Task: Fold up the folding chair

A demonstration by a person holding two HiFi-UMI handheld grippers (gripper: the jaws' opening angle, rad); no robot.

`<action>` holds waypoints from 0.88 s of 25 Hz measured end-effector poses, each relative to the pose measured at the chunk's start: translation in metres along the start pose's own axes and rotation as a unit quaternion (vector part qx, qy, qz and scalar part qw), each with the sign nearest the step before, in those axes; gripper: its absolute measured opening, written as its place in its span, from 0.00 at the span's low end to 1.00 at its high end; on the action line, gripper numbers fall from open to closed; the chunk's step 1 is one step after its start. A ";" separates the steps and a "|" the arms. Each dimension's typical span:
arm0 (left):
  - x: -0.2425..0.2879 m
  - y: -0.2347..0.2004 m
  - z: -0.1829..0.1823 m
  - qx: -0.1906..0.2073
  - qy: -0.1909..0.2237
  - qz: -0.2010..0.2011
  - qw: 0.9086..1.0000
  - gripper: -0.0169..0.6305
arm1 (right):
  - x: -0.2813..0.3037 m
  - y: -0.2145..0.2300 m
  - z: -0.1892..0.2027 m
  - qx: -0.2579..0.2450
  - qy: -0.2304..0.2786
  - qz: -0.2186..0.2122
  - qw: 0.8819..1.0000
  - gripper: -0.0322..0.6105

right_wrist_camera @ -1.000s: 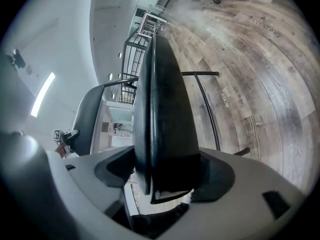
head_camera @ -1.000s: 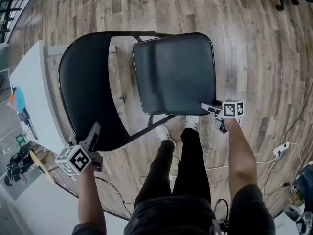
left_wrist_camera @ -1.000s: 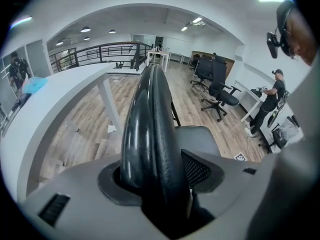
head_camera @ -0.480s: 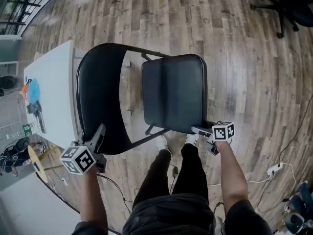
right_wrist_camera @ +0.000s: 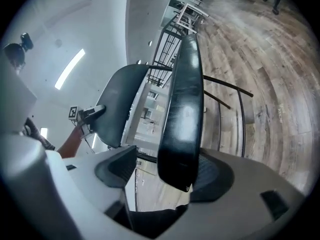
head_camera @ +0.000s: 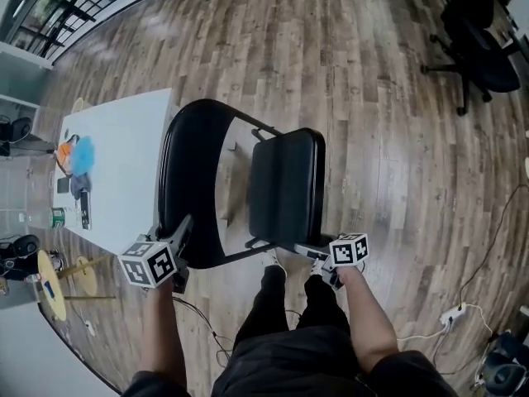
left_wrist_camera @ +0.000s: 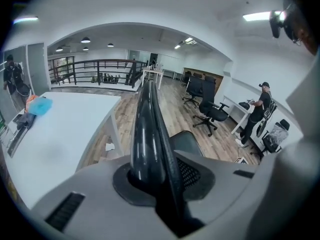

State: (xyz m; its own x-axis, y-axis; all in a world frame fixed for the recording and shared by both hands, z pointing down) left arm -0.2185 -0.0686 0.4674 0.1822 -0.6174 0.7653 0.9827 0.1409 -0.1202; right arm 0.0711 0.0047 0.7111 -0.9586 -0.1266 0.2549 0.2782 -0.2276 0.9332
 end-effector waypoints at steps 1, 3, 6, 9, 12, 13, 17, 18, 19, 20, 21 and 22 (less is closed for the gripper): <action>-0.008 -0.006 -0.003 -0.001 0.004 -0.002 1.000 0.15 | 0.012 -0.016 -0.003 -0.008 -0.007 -0.007 1.000 0.57; -0.019 -0.013 -0.010 0.000 0.008 -0.005 1.000 0.14 | 0.035 -0.046 -0.007 -0.025 -0.026 -0.020 0.999 0.57; -0.032 -0.029 -0.014 0.003 0.006 -0.006 1.000 0.14 | 0.072 -0.086 -0.005 -0.048 -0.055 -0.029 0.997 0.57; -0.043 -0.057 -0.015 0.001 0.005 -0.005 1.000 0.14 | 0.111 -0.114 -0.005 -0.054 -0.062 -0.031 0.996 0.57; -0.048 -0.082 -0.018 -0.003 0.005 0.000 1.000 0.14 | 0.144 -0.133 -0.011 -0.049 -0.054 -0.038 0.997 0.57; -0.050 -0.088 -0.018 -0.005 0.003 0.002 1.000 0.14 | 0.155 -0.141 -0.012 -0.045 -0.051 -0.042 0.997 0.57; -0.062 -0.114 -0.022 -0.010 0.001 0.002 1.000 0.14 | 0.211 -0.172 -0.011 -0.065 -0.078 -0.047 0.994 0.57; -0.065 -0.120 -0.024 -0.011 0.000 0.001 1.000 0.14 | 0.226 -0.180 -0.010 -0.077 -0.089 -0.046 0.992 0.57; -0.067 -0.125 -0.023 -0.014 -0.001 0.002 1.000 0.14 | 0.241 -0.186 -0.010 -0.088 -0.100 -0.046 0.990 0.57; -0.067 -0.131 -0.023 -0.017 -0.003 0.004 1.000 0.14 | 0.255 -0.191 -0.010 -0.098 -0.110 -0.045 0.988 0.57; -0.067 -0.136 -0.022 -0.021 -0.003 0.007 1.000 0.14 | 0.268 -0.195 -0.011 -0.106 -0.120 -0.043 0.986 0.57; -0.067 -0.142 -0.021 -0.026 -0.004 0.010 1.000 0.14 | 0.281 -0.198 -0.011 -0.112 -0.130 -0.041 0.984 0.57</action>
State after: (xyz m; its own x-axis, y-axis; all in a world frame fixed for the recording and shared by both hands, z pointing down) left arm -0.3691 -0.0632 0.4202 0.2019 -0.6092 0.7669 0.9793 0.1132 -0.1679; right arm -0.2525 0.0040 0.5947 -0.9536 0.1453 0.2637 0.1770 -0.4383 0.8813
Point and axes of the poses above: the fingertips, and each gripper's own axes: x forward along the fingers, y to its right, z out of its underside, the point moved 4 cm from there along -x, backward along the fingers, and after that the axes turned 4 degrees about -z, right-handed, at the moved point
